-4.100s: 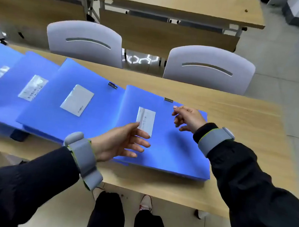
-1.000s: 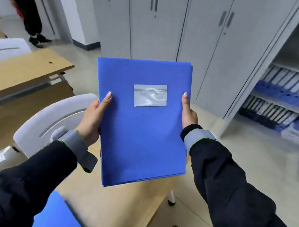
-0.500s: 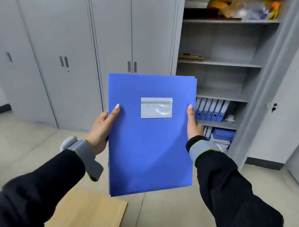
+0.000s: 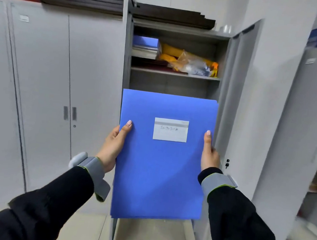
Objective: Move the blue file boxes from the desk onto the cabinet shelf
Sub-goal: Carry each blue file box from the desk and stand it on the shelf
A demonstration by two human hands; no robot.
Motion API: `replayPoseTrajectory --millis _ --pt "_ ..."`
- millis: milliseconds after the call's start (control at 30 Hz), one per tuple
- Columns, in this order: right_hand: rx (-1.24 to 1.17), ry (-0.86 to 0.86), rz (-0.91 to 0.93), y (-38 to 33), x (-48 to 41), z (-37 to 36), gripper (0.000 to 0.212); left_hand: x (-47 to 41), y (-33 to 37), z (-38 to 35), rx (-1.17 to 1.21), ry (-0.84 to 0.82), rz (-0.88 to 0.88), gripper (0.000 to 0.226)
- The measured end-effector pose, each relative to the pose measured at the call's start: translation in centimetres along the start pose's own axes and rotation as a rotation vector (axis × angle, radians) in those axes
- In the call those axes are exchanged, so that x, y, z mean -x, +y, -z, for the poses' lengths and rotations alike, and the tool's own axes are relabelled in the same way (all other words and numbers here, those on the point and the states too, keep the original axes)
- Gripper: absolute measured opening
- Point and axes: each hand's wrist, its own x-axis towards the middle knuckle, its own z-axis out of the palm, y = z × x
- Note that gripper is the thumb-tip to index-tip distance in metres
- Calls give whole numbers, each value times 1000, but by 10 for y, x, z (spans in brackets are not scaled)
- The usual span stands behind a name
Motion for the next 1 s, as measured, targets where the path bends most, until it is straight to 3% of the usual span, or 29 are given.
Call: replayPoseTrajectory --millis 267,333,400,500,667,867,1000 --pt "-31 69 42 33 -176 -34 55 -187 -59 -40 73 -47 -35 62" --pt "-49 68 73 37 -219 -50 63 -241 -69 -44 64 -83 -33 64" --pt "-73 101 107 40 -268 -65 85 -295 -77 -52 67 -127 -36 58" --pt "-81 102 115 40 -321 -77 64 -351 -86 -64 65 -139 -50 46" --pt "-99 97 175 55 -420 -102 54 -448 -110 -81 100 -132 -78 44" --pt "-114 154 235 73 -570 -129 80 -586 -147 -128 100 -98 -124 39" --pt "-129 158 245 83 -658 -143 77 -667 -170 -152 104 -94 -121 36"
